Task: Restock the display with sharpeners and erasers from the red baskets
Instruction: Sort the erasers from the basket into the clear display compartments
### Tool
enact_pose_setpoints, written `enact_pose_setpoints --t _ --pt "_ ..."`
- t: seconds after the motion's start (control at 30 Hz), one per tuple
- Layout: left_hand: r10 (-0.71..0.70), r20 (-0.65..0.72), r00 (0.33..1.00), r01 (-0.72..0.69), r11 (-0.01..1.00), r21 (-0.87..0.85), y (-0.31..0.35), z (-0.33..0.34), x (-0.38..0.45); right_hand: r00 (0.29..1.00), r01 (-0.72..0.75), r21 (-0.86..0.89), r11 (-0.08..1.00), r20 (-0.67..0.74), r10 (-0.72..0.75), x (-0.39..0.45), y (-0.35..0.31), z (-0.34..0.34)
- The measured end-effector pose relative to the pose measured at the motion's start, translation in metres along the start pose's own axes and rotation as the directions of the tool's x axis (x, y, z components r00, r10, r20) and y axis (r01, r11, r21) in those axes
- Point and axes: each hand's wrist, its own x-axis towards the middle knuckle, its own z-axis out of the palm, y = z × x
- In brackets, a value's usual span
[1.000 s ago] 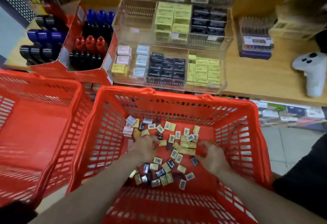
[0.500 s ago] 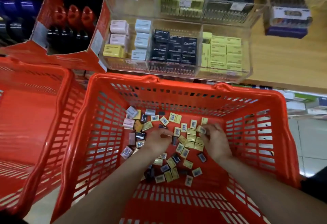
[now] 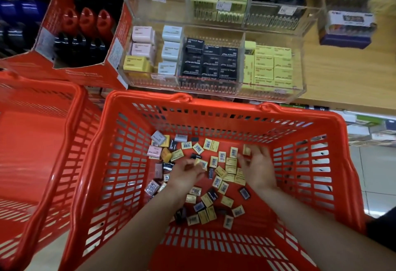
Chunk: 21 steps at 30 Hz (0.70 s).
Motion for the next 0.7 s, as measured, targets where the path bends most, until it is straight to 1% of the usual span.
enact_pose_setpoints --t 0.03,0.1,0.17,0.23,0.3,0.37,0.4,0.47,0.57,0.63,0.7 --pt "0.018 -0.011 1.0 -0.017 0.999 0.04 0.001 -0.002 -0.001 0.995 -0.092 -0.011 0.996 -0.034 0.092 0.006 0.002 0.002" --pt "0.034 -0.039 0.999 -0.033 0.999 0.04 0.0 -0.004 -0.001 0.972 -0.231 -0.055 0.971 -0.046 0.229 0.014 -0.002 0.011" --pt "0.004 -0.027 1.0 -0.005 0.999 -0.032 0.001 -0.002 -0.002 0.954 -0.301 -0.078 0.951 -0.04 0.298 0.016 -0.013 0.021" --pt "-0.017 -0.001 1.0 0.017 0.997 -0.072 0.003 -0.001 -0.002 0.951 -0.307 -0.067 0.949 -0.041 0.305 0.015 -0.022 0.029" --pt "-0.012 0.022 1.0 0.014 0.995 -0.097 0.006 -0.002 -0.002 0.976 -0.217 -0.096 0.971 -0.023 0.216 0.011 -0.028 0.037" --pt "-0.008 0.049 0.999 0.014 0.993 -0.121 0.008 -0.005 -0.003 0.996 -0.088 -0.182 0.979 0.003 0.09 0.005 -0.03 0.04" --pt "-0.018 0.058 0.998 0.025 0.991 -0.13 0.01 -0.007 -0.004 0.999 -0.027 -0.23 0.973 0.022 0.033 0.004 -0.03 0.039" --pt "-0.045 0.048 0.998 0.051 0.988 -0.146 0.011 -0.011 -0.003 0.995 0.074 -0.267 0.961 0.091 -0.052 0.005 -0.028 0.033" --pt "-0.069 -0.006 0.998 0.068 0.985 -0.159 0.01 -0.015 0.001 0.967 0.186 -0.288 0.939 0.224 -0.123 0.011 -0.023 0.022" --pt "-0.073 -0.03 0.997 0.069 0.99 -0.125 0.008 -0.015 0.003 0.961 0.202 -0.316 0.927 0.248 -0.124 0.011 -0.022 0.019" --pt "-0.09 -0.03 0.995 0.086 0.988 -0.13 0.004 -0.015 0.004 0.962 0.216 -0.366 0.905 0.24 -0.133 0.008 -0.024 0.022"
